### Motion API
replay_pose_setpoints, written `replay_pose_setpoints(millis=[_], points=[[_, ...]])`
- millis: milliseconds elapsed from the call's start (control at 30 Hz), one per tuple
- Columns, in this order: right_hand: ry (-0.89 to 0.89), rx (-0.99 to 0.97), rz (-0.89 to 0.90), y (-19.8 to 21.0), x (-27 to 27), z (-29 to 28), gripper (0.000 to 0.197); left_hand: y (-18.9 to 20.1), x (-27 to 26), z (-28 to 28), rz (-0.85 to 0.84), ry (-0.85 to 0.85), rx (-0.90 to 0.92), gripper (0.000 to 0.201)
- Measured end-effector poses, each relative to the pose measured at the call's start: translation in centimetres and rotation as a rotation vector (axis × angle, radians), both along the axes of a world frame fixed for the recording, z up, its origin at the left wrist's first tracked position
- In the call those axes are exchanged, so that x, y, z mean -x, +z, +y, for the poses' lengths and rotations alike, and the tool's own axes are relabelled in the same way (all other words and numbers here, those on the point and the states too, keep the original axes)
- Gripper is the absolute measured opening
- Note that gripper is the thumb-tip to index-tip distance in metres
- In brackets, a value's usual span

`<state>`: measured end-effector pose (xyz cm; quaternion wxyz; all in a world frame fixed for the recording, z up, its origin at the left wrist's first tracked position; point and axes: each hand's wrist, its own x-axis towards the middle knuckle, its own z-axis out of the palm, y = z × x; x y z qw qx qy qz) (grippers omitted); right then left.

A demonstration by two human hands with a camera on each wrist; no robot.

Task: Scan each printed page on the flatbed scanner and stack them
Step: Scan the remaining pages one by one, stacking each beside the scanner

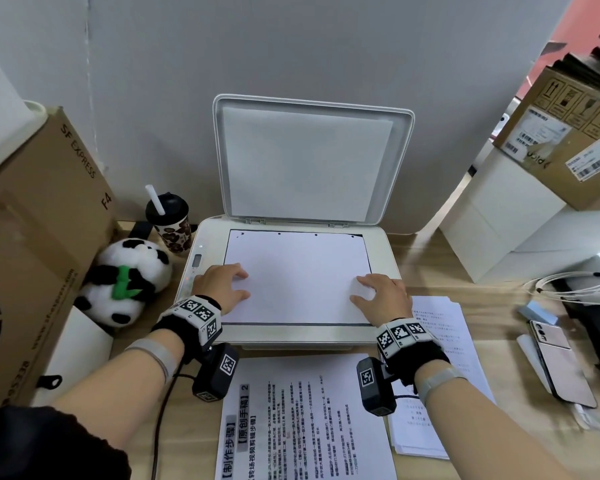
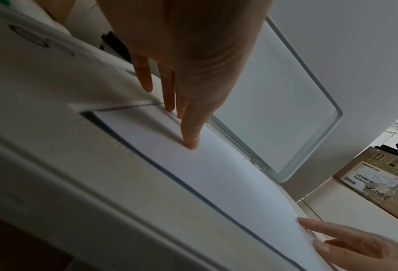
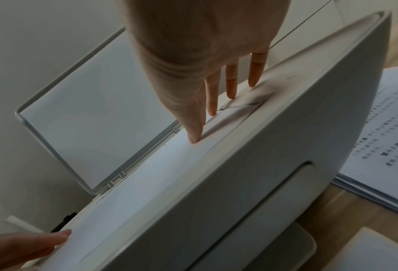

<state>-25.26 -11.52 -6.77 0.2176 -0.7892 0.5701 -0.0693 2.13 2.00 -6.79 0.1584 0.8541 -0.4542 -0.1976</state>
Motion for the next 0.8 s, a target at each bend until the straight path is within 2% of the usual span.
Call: replay_pose_setpoints(millis=[700,767,800], points=[[-0.033,0.003,-0.012,-0.04,-0.4,0.42,0.044,0.09,0.24,-0.31,-0.048,0.001,-0.049,0.035],[-0.082,-0.02,-0.07,-0.17,-0.43,0.26,0.045,0.34,0.22,-0.41,-0.058,-0.006,-0.049,0.034],[-0.153,-0.053,-0.153,-0.34,-0.37,0.1,0.045,0.53,0.18,-0.48,-0.063,0.0,-0.034,0.031]])
